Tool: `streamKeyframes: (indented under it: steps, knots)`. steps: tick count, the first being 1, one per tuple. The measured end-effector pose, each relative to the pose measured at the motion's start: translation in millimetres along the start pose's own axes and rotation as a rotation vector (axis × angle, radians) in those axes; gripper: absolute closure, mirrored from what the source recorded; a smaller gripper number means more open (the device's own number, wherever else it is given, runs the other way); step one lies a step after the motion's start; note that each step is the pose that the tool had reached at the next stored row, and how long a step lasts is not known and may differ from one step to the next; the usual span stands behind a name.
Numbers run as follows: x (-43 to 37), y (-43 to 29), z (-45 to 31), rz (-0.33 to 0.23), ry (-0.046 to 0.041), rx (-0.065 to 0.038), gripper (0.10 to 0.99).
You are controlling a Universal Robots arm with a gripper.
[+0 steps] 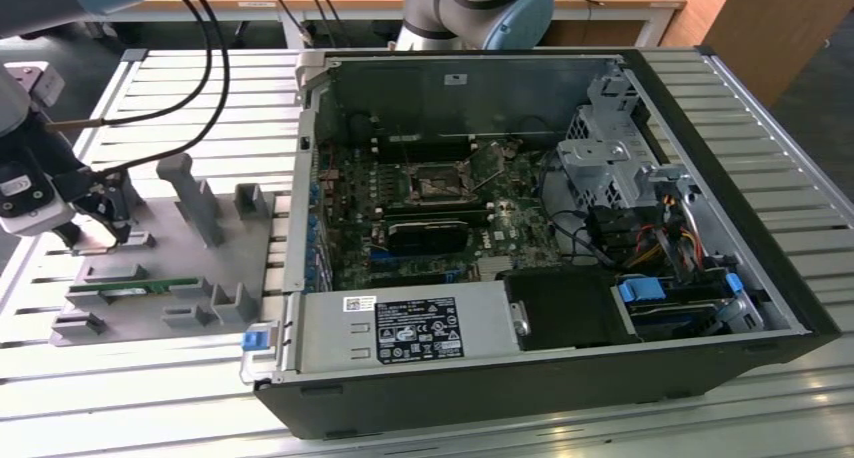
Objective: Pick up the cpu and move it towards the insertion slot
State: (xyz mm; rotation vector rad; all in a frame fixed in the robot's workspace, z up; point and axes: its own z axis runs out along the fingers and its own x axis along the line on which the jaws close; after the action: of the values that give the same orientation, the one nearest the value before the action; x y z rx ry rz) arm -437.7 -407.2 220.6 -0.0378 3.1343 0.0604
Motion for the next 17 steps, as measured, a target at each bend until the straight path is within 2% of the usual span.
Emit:
streamKeyframes:
  steps: [17]
  knots:
    - [0.0, 0.1, -3.8, 0.0, 0.0002, 0.0, 0.541]
